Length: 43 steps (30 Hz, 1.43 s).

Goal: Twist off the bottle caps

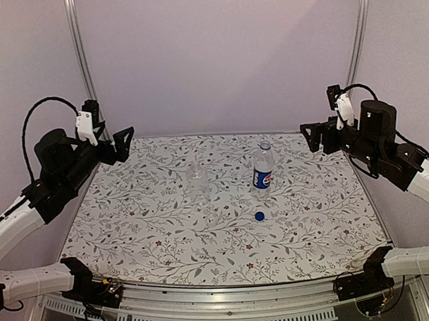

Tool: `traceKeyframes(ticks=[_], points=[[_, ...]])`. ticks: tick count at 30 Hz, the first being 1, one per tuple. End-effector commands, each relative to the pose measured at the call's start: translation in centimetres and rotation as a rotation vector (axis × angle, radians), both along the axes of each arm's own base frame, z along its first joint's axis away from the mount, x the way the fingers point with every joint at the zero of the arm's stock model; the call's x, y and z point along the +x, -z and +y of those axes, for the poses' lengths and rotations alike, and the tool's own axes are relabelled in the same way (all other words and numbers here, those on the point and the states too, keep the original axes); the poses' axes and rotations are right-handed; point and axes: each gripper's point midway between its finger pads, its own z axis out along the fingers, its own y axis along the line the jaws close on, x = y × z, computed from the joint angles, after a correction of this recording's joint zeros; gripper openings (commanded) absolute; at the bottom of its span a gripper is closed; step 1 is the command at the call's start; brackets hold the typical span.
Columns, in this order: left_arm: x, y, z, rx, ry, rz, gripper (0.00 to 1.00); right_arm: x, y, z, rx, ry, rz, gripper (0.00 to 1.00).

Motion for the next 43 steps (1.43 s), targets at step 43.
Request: traceKeyframes(ticks=[43], points=[[0.39,0.08,-0.01,0.043,-0.006,-0.012,1.00,0.19,-0.16,-0.58,0.004,0.029,-0.014,0.99]])
